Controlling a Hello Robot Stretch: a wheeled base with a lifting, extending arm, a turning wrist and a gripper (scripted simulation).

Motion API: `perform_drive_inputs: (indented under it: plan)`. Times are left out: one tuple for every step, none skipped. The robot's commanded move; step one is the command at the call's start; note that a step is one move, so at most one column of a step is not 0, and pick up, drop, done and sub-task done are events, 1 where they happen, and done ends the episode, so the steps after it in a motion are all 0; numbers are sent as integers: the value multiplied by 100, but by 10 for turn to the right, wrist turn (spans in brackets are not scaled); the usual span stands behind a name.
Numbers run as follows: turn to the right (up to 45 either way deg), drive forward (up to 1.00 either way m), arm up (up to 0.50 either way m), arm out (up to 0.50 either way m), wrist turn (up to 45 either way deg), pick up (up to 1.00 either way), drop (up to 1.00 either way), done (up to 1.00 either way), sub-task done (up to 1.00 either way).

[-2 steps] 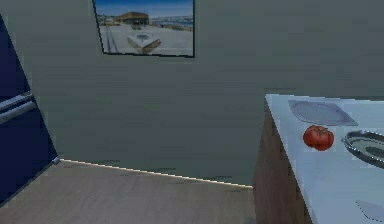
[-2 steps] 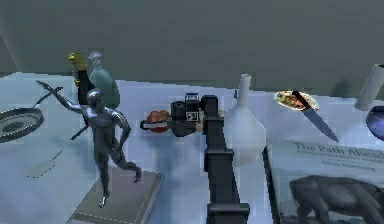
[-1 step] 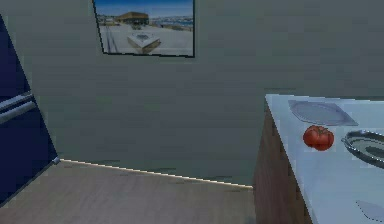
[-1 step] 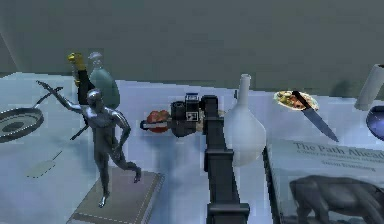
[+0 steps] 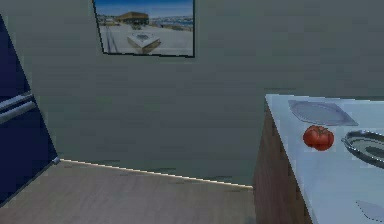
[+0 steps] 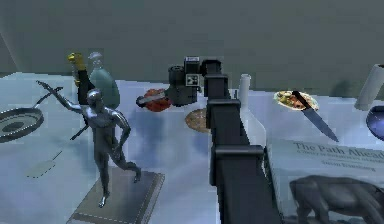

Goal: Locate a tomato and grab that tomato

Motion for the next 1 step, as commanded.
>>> perform_drive_inputs:
  plan:
    - [0, 0, 0, 0, 0, 0, 0, 100, 0]
